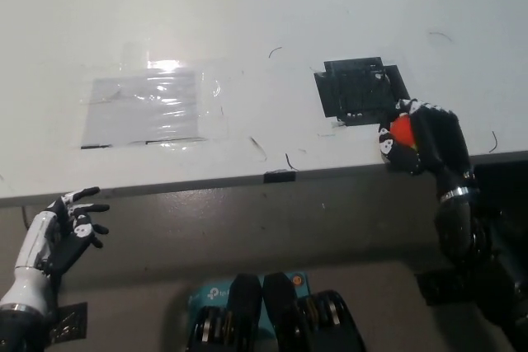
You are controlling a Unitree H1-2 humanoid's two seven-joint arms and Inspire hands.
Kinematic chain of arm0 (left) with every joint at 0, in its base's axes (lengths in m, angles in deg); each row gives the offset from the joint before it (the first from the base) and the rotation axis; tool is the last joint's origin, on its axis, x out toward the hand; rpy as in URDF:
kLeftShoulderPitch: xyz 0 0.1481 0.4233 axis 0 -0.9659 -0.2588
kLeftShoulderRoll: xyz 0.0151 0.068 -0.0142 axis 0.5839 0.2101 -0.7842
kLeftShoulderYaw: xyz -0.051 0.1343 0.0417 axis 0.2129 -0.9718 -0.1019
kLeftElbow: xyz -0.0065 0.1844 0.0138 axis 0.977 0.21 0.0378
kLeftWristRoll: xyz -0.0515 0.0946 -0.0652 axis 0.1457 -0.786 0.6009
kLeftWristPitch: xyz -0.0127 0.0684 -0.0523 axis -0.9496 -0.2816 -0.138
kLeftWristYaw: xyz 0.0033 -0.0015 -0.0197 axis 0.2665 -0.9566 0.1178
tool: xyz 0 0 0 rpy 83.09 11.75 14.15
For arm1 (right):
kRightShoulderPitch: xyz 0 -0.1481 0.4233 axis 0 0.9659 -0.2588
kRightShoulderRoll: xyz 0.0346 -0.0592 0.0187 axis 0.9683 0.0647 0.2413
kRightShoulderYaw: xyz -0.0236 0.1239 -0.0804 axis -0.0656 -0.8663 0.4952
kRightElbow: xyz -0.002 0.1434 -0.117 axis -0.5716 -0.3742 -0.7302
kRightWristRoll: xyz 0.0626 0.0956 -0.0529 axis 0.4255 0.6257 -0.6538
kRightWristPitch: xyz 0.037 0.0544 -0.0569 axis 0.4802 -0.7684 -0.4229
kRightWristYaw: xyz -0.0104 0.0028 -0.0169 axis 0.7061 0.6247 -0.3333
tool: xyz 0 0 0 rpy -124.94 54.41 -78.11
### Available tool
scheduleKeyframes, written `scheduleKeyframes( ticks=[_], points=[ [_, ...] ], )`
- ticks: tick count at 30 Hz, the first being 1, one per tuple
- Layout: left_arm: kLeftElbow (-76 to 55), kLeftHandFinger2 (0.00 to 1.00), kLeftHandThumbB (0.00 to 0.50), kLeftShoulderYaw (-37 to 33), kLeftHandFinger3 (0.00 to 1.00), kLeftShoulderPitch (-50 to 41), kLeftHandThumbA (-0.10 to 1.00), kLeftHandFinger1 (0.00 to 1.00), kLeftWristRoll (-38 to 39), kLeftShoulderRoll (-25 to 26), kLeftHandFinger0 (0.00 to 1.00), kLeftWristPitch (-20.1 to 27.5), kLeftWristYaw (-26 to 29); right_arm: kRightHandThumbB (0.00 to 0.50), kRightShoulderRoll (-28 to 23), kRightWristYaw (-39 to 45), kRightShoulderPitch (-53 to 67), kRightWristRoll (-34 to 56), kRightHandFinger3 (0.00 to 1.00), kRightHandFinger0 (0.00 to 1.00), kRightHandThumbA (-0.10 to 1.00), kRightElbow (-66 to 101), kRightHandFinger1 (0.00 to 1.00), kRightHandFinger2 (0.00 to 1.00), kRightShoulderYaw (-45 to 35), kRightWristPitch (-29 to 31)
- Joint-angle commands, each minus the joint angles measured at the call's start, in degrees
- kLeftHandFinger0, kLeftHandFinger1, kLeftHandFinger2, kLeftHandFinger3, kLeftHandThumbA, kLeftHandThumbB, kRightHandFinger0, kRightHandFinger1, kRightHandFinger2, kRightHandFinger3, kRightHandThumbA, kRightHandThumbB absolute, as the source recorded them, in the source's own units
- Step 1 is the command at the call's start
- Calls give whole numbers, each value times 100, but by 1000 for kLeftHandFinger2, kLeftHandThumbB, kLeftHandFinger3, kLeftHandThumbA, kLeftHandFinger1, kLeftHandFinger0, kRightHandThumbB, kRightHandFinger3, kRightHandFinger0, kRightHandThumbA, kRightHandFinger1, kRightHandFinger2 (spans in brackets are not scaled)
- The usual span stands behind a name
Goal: The robot uses right hand to squeeze a small tennis ball placed on the black area of the table
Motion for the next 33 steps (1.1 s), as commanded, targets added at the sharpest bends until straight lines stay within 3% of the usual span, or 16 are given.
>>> scheduleKeyframes(
  ticks=[1,3,4,5,7,12,21,28,33],
  points=[
    [-45,566,0,26,697,32,-31,387,9,137,366,270,-56,244,435,-76,-108,1283,319,0,-100,354,39,342,-920,371],
    [-46,576,0,20,703,13,-28,393,-5,153,366,303,-61,227,751,166,-278,2124,173,0,-100,705,0,191,-1549,190],
    [-42,579,0,18,705,13,-28,395,-5,154,365,312,-60,224,799,220,-296,2188,143,0,-100,765,0,159,-1651,135],
    [-59,592,0,19,708,8,-32,415,1,154,377,294,-58,190,987,599,-395,3018,133,0,-100,1147,0,120,-2066,-183],
    [-82,582,0,35,695,0,-40,402,18,146,371,283,-44,155,1138,783,-485,3546,135,0,-100,1483,0,81,-2403,-434],
    [-99,555,0,37,674,-15,25,372,39,149,334,322,-64,109,1255,1054,-694,4255,182,0,-100,1984,0,108,-2921,-959],
    [-73,556,0,74,661,9,101,375,78,162,321,344,-67,143,1270,1312,-841,4837,106,0,-100,2932,0,62,-3260,-1624],
    [-57,539,0,87,624,33,27,343,75,159,276,371,-48,127,1438,1209,-638,5078,80,0,-100,3840,0,51,-3316,-1704],
    [-58,547,0,39,626,87,118,368,-7,195,307,333,-40,124,1560,1154,-493,5076,68,0,-100,4115,0,68,-3315,-1876]
  ],
)
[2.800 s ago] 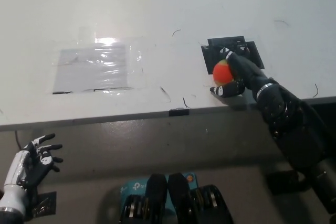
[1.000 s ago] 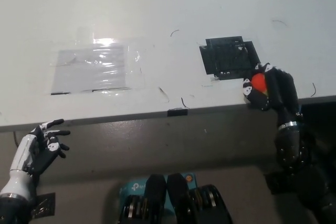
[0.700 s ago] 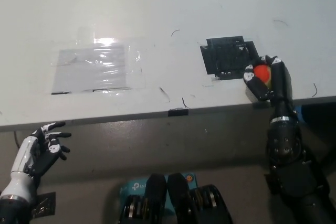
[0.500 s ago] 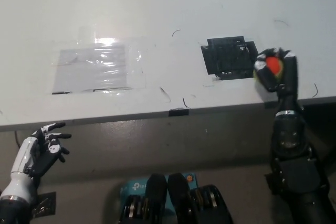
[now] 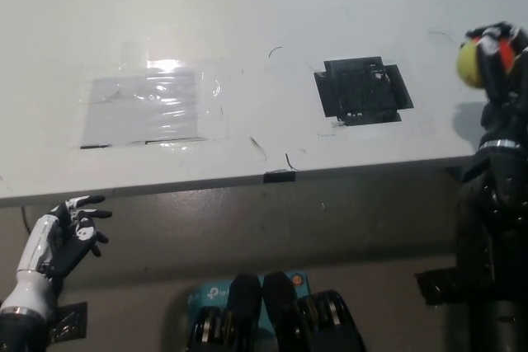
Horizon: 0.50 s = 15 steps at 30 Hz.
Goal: The robot uses right hand to squeeze a small tennis ball placed on the black area of the table
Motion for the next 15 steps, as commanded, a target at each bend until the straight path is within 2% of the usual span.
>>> scheduleKeyframes(
  ticks=[1,4,6,13,15],
  points=[
    [-91,543,0,79,627,127,113,357,32,185,295,322,-48,122,192,289,-472,1086,69,0,-100,795,0,71,-169,-504],
    [-83,522,0,90,623,125,97,346,59,171,274,373,-53,119,234,270,-427,1078,72,0,-100,807,0,79,-176,-515],
    [-92,557,0,79,646,116,126,365,44,186,299,334,-53,132,273,195,-382,1051,86,0,-100,839,0,93,-179,-587],
    [-80,565,0,69,657,131,91,371,34,220,295,413,-66,113,264,248,-243,1202,94,0,-100,706,0,120,-183,-551],
    [-138,596,0,63,673,120,170,404,-4,217,325,306,-24,113,230,239,-215,1144,99,0,-100,666,0,120,-157,-550]
  ],
)
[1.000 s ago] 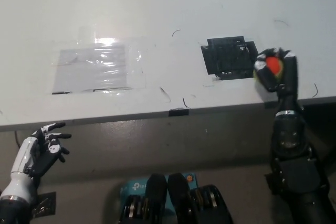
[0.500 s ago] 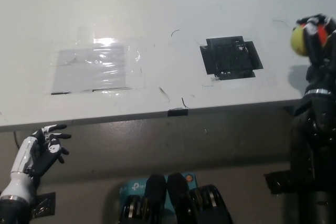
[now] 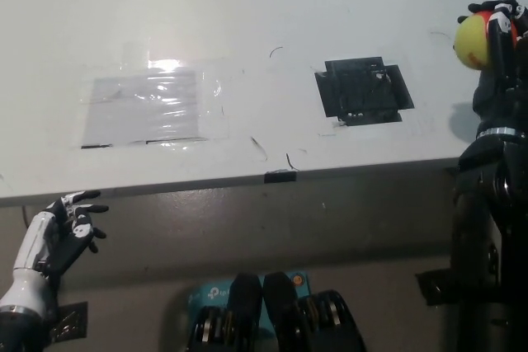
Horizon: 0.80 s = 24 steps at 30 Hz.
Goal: The robot uses right hand to squeeze a small tennis ball placed on the black area of the table
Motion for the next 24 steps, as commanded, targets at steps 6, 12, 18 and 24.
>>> scheduleKeyframes(
  ticks=[6,12,18,24],
  points=[
    [-119,619,0,61,670,121,122,403,21,159,314,196,-31,127,-245,272,-177,-21,175,0,-100,-15,0,199,159,1],
    [-137,591,0,68,667,77,72,379,84,168,281,213,-89,129,-1259,217,-509,-2318,293,0,-100,-735,1,288,1680,449],
    [-212,600,0,55,670,58,53,394,48,161,311,62,-51,229,-2302,229,-1158,-4107,338,0,-100,-2011,5,396,3301,701],
    [-209,563,0,26,665,41,42,379,42,158,289,51,-76,6,-2603,30,-1725,-5130,408,0,-100,-3497,254,635,4705,620]
  ],
)
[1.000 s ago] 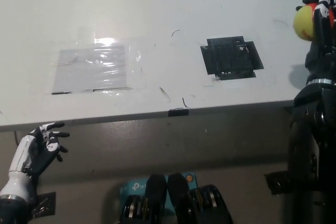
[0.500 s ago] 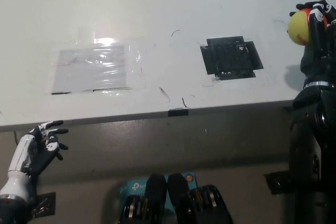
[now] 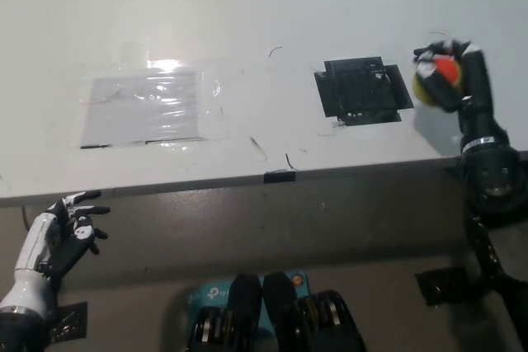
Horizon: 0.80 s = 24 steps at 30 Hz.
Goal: The robot uses right hand to squeeze a small tennis ball placed on the black area of the table
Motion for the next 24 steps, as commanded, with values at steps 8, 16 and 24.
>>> scheduleKeyframes(
  ticks=[8,16,24],
  points=[
    [-230,588,0,9,722,31,7,407,-32,192,330,38,-60,63,-568,-912,-1868,-3837,480,0,-100,-2792,276,694,3414,727],
    [-291,613,0,-33,731,-10,-56,434,-87,181,362,-34,-41,42,-289,-1188,-2053,-4012,761,79,-100,-3552,400,630,4300,622],
    [-283,629,0,-41,757,3,-48,470,-124,200,404,-29,-26,233,-171,-1351,-2129,-4045,1000,1000,329,-3714,1000,1000,4715,154]
  ],
)
